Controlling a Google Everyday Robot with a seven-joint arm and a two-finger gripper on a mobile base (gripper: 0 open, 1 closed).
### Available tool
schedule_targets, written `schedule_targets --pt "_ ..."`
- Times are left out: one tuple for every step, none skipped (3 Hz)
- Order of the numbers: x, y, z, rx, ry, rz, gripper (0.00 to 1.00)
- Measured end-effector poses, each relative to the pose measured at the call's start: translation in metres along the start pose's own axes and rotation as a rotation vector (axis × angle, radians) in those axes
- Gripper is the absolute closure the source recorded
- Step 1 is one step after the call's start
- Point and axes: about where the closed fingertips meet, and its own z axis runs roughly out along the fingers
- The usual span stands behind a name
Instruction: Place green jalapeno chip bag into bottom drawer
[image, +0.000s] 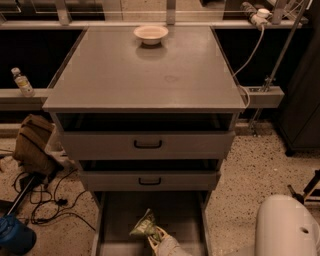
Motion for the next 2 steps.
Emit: schedule_targets --pt "0.000 0.000 0.000 0.000 0.000 0.000 1.00" --pt "0.016 -0.002 0.016 -0.009 0.014 0.043 1.00"
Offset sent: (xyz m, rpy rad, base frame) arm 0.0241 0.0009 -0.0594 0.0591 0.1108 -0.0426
